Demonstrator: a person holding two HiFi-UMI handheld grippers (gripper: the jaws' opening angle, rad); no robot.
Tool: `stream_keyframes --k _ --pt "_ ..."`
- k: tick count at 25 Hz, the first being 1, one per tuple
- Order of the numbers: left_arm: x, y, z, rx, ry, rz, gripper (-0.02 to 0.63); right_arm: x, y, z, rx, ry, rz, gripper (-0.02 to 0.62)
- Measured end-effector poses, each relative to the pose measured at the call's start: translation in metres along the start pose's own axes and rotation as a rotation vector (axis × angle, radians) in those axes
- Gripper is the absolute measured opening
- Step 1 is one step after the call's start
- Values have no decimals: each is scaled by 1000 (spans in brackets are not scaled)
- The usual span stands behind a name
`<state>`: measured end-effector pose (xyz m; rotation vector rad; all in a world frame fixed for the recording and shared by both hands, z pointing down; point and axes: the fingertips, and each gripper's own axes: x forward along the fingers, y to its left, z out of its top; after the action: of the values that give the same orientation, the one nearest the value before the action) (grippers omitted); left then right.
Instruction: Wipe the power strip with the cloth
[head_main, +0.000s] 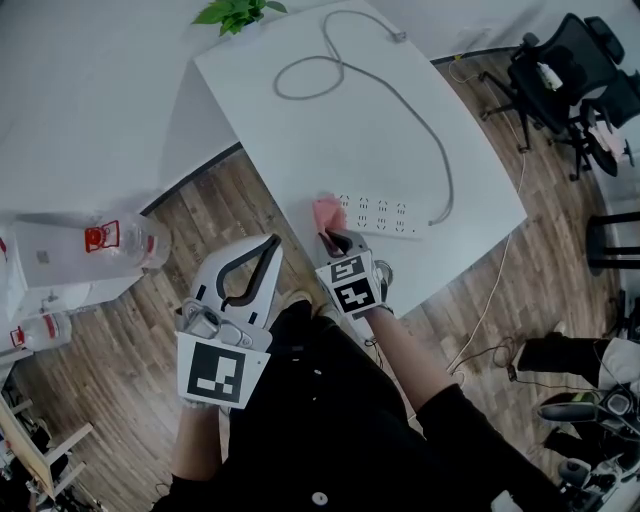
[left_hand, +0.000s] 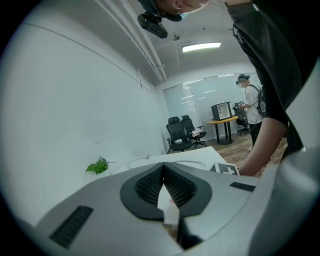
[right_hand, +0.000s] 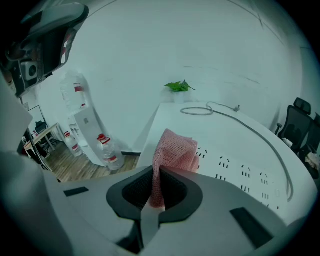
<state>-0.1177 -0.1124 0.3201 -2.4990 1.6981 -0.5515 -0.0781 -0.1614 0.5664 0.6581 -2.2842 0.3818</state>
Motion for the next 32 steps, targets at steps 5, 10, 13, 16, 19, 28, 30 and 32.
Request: stream_keyframes --k 5,10,13,16,19,28,30,32 --pt "1 -1 1 1 -1 1 14 -3 -2 0 -6 -1 5 49" --pt "4 0 5 8 -9 -2 14 -14 -5 0 -5 -7 -1 49" --pt "7 -4 8 8 -11 -12 15 -27 -13 2 1 -24 -15 49" --pt "9 -9 13 15 -28 -26 14 -43 -23 4 3 -43 -40 49" --pt "11 -14 17 20 -42 -37 14 -62 -41 4 2 -59 -80 49" --pt "17 -23 23 22 -55 -56 14 -115 -128 -4 10 -63 -269 49" --pt "16 -24 23 20 -52 -55 14 -126 -151 -5 23 -64 -316 49" --pt "16 -25 23 18 -46 -53 14 -136 -175 -7 27 -62 -364 49"
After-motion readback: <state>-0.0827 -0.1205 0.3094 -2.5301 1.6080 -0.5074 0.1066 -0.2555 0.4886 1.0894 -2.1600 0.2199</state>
